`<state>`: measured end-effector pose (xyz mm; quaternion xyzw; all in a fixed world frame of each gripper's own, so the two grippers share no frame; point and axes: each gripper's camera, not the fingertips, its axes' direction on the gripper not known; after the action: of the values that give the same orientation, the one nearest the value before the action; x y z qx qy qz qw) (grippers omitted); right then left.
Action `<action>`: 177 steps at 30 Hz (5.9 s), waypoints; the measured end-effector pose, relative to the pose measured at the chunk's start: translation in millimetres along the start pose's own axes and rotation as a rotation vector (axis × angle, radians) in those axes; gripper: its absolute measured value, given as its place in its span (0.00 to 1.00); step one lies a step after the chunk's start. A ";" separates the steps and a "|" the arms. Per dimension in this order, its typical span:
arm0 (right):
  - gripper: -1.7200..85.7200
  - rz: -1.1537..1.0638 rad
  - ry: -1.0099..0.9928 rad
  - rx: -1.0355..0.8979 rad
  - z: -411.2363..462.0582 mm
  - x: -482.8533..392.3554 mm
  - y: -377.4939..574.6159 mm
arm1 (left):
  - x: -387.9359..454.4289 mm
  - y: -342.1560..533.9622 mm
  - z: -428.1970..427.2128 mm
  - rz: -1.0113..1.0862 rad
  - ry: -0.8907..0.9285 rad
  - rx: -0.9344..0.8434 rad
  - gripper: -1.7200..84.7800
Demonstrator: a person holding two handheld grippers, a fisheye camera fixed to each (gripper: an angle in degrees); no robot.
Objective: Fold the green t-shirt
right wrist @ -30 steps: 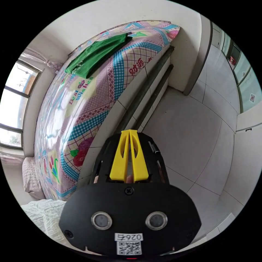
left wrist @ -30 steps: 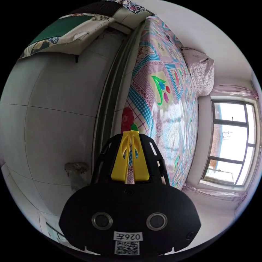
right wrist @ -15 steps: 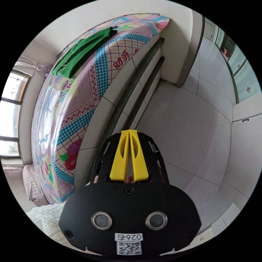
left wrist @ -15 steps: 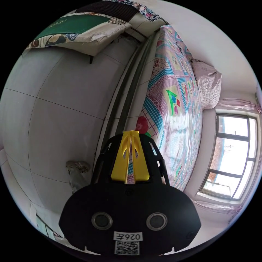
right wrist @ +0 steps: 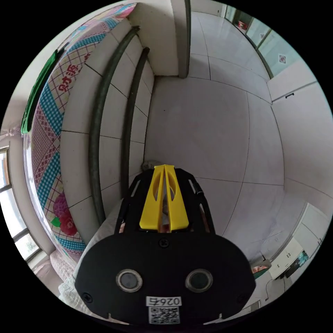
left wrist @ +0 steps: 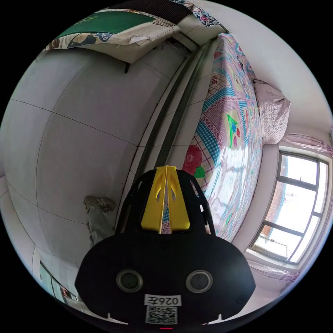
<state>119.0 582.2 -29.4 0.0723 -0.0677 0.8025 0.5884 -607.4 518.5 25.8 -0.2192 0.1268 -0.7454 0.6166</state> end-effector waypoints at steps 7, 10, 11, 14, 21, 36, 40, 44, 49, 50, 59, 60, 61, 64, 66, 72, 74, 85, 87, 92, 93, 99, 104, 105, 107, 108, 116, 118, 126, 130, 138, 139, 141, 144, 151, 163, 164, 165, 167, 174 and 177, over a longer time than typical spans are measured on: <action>0.01 0.011 -0.061 0.078 -26.9 -8.8 24.5 | 35.9 31.4 -6.5 0.192 -0.114 0.043 0.01; 0.01 -0.084 -0.108 0.211 -74.7 -45.8 34.4 | 76.2 55.1 -14.7 0.375 -0.127 0.093 0.01; 0.01 -0.115 -0.115 0.244 -86.5 -56.1 37.2 | 85.6 61.3 -16.5 0.417 -0.128 0.104 0.01; 0.01 -0.270 -0.145 0.390 -147.7 -110.3 56.2 | 134.5 101.8 -28.1 0.645 -0.121 0.180 0.01; 0.01 -0.555 -0.271 0.673 -276.2 -203.5 155.8 | 217.7 241.7 -66.1 1.176 -0.003 0.412 0.01; 0.01 -1.095 -0.624 0.970 -401.5 -319.1 432.0 | 258.6 488.9 -104.4 1.819 0.467 0.386 0.02; 0.01 -1.230 -0.654 0.977 -414.8 -336.5 483.6 | 257.0 530.2 -108.0 1.853 0.489 0.378 0.01; 0.01 -1.302 -0.636 0.973 -419.3 -353.9 516.4 | 254.2 559.9 -105.8 1.862 0.422 0.388 0.01; 0.02 -1.278 -0.777 1.019 -426.8 -343.3 543.2 | 237.9 595.7 -113.2 1.947 0.462 0.472 0.04; 0.03 -1.282 -0.805 1.007 -427.4 -341.8 542.8 | 237.2 598.1 -114.5 1.954 0.475 0.466 0.05; 0.01 -1.299 -0.826 0.979 -419.8 -333.4 525.4 | 234.1 621.6 -131.4 1.942 0.551 0.452 0.01; 0.01 -1.298 -0.795 0.987 -415.0 -333.8 522.2 | 233.7 625.9 -133.0 1.944 0.555 0.463 0.01; 0.01 -1.294 -0.764 0.995 -409.1 -334.1 518.2 | 234.1 629.4 -134.4 1.941 0.559 0.469 0.01; 0.01 -1.275 -0.702 1.002 -388.7 -334.1 502.1 | 238.2 634.7 -135.5 1.922 0.581 0.453 0.01; 0.01 -1.264 -0.671 0.982 -373.0 -335.8 487.0 | 241.2 635.5 -134.0 1.904 0.592 0.437 0.01; 0.01 -1.234 -0.547 0.860 -308.4 -349.7 421.4 | 249.1 636.2 -120.4 1.883 0.533 0.413 0.01; 0.01 -1.214 -0.515 0.802 -286.4 -355.2 396.9 | 252.0 635.7 -115.3 1.878 0.510 0.404 0.01; 0.01 -1.096 -0.378 0.625 -176.6 -363.3 270.6 | 271.5 628.0 -84.0 1.807 0.416 0.275 0.01; 0.01 -1.120 -0.319 0.649 -165.7 -367.4 265.1 | 272.7 623.6 -81.8 1.783 0.417 0.256 0.01; 0.00 -1.144 -0.277 0.611 -138.0 -380.6 236.3 | 272.1 617.3 -82.6 1.757 0.395 0.257 0.01; 0.00 -1.141 -0.266 0.598 -131.1 -384.1 227.8 | 271.4 615.6 -84.0 1.752 0.392 0.261 0.01; 0.00 -1.151 -0.247 0.568 -107.1 -392.0 193.5 | 268.5 604.9 -91.0 1.718 0.356 0.278 0.01; 0.01 -1.119 -0.256 0.551 -94.7 -390.5 163.0 | 268.9 599.5 -93.0 1.695 0.330 0.268 0.01; 0.01 -1.116 -0.255 0.548 -92.0 -390.2 156.0 | 269.0 599.2 -92.9 1.691 0.326 0.264 0.01; 0.01 -1.115 -0.252 0.543 -88.3 -389.5 146.2 | 268.9 599.9 -92.4 1.692 0.322 0.259 0.01; 0.01 -1.114 -0.250 0.538 -85.8 -388.7 139.3 | 268.7 601.1 -91.9 1.696 0.315 0.258 0.01; 0.01 -1.054 -0.243 0.503 -75.9 -375.2 89.8 | 264.5 607.9 -87.4 1.695 0.298 0.239 0.01; 0.01 -1.046 -0.202 0.523 -74.3 -372.0 77.3 | 261.9 610.4 -85.6 1.690 0.295 0.230 0.01; 0.01 -1.026 -0.196 0.566 -83.2 -350.3 21.1 | 254.8 620.6 -89.5 1.666 0.274 0.242 0.01; 0.03 -1.025 -0.176 0.578 -84.6 -343.6 -8.0 | 247.0 626.9 -91.8 1.655 0.245 0.258 0.01; 0.02 -0.964 -0.218 0.578 -108.1 -332.0 -59.4 | 230.3 624.5 -105.3 1.574 0.213 0.270 0.01; 0.03 -0.939 -0.240 0.575 -112.0 -325.9 -70.9 | 227.1 624.2 -107.2 1.564 0.202 0.280 0.01; 0.03 -0.905 -0.263 0.556 -115.3 -315.4 -89.5 | 223.8 624.3 -107.9 1.550 0.182 0.286 0.01; 0.03 -0.873 -0.242 0.531 -116.4 -295.6 -116.3 | 221.7 625.4 -105.1 1.528 0.168 0.262 0.01; 0.01 -0.822 -0.241 0.578 -130.1 -246.5 -150.7 | 221.1 637.1 -96.3 1.516 0.141 0.225 0.01; 0.05 -0.787 -0.212 0.482 -107.5 -202.5 -192.6 | 227.8 653.7 -81.5 1.533 0.122 0.189 0.01; 0.05 -0.788 -0.207 0.480 -106.3 -201.4 -193.5 | 228.9 654.7 -79.5 1.535 0.122 0.183 0.01; 0.06 -0.793 -0.204 0.478 -104.1 -199.3 -195.0 | 231.2 656.7 -75.4 1.539 0.123 0.167 0.01; 0.06 -0.801 -0.199 0.467 -100.0 -196.9 -197.2 | 234.0 660.2 -69.8 1.547 0.129 0.143 0.01; 0.08 -0.797 -0.181 0.449 -80.7 -185.0 -198.9 | 237.7 664.2 -58.3 1.580 0.120 0.117 0.01; 0.09 -0.781 -0.179 0.441 -70.7 -178.5 -198.5 | 235.9 656.8 -56.3 1.562 0.121 0.096 0.01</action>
<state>358.9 488.3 -128.9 0.2849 0.0863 0.5062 0.8094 -101.2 147.6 -284.9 0.0015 0.2454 -0.1111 0.9630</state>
